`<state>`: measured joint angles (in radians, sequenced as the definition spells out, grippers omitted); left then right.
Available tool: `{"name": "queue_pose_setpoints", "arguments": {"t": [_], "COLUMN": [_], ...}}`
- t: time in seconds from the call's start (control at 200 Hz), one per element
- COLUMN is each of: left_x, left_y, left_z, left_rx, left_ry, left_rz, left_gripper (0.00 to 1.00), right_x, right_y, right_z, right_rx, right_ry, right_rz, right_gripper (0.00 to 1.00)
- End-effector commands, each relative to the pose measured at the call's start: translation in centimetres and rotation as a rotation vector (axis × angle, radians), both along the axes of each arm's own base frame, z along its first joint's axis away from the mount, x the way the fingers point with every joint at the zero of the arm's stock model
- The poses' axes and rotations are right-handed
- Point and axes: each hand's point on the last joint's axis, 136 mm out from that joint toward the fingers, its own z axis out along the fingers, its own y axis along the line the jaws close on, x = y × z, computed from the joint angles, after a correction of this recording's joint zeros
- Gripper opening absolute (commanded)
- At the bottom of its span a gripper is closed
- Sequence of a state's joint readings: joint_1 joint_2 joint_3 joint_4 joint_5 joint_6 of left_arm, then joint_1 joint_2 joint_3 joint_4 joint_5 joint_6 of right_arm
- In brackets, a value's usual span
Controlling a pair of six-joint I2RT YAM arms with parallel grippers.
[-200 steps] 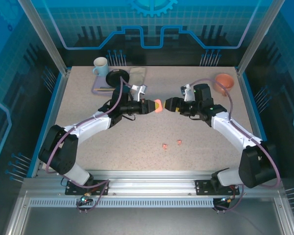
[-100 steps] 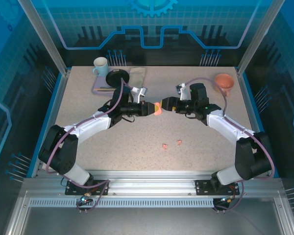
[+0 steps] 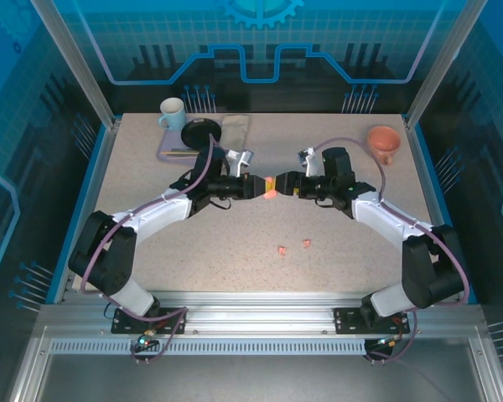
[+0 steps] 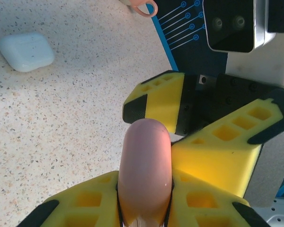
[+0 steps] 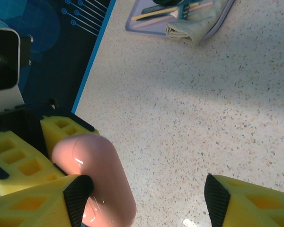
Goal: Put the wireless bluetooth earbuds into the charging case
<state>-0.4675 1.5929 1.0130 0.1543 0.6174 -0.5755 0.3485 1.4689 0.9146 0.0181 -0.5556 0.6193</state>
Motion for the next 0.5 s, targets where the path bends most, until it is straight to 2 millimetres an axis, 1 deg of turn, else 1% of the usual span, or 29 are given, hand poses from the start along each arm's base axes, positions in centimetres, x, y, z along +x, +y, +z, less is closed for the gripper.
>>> {"name": "queue_pose_setpoints", "arguments": {"t": [0.0, 0.01, 0.02, 0.03, 0.1, 0.18, 0.225, 0.325, 0.435, 0.495], "left_x": [0.8, 0.8, 0.8, 0.8, 0.6, 0.3, 0.2, 0.0, -0.1, -0.1], "left_y": [-0.6, -0.6, -0.6, -0.6, -0.5, -0.5, -0.5, -0.3, -0.1, 0.0], "left_z": [4.1, 4.1, 4.2, 4.2, 4.6, 5.2, 5.3, 5.4, 5.3, 5.2], "left_rx": [-0.067, -0.068, -0.069, -0.069, -0.075, -0.085, -0.087, -0.083, -0.078, -0.079], "left_ry": [-0.113, -0.113, -0.114, -0.115, -0.123, -0.13, -0.131, -0.135, -0.14, -0.139], "left_rz": [-0.028, -0.027, -0.028, -0.028, -0.028, -0.035, -0.037, -0.036, -0.03, -0.029], "left_gripper": [0.0, 0.0, 0.0, 0.0, 0.0, 0.0, 0.0, 0.0, 0.0, 0.0], "right_x": [-0.7, -0.6, -0.8, -0.9, 0.0, 1.0, 1.5, 1.8, 1.1, 0.6], "right_y": [-0.5, -0.6, -0.9, -1.1, -2.4, -3.8, -4.2, -4.4, -4.4, -4.1], "right_z": [-1.5, -1.5, -2.3, -2.6, -3.7, -4.5, -4.8, -4.2, -2.5, -1.2], "right_rx": [-0.026, -0.024, -0.029, -0.031, -0.038, -0.029, -0.02, 0.005, 0.022, 0.05], "right_ry": [0.032, 0.033, 0.053, 0.062, 0.085, 0.114, 0.129, 0.127, 0.096, 0.072], "right_rz": [-0.001, -0.007, -0.012, -0.019, -0.072, -0.125, -0.141, -0.136, -0.12, -0.093], "right_gripper": [0.68, 0.67, 0.67, 0.67, 0.65, 0.63, 0.63, 0.63, 0.63, 0.63]}}
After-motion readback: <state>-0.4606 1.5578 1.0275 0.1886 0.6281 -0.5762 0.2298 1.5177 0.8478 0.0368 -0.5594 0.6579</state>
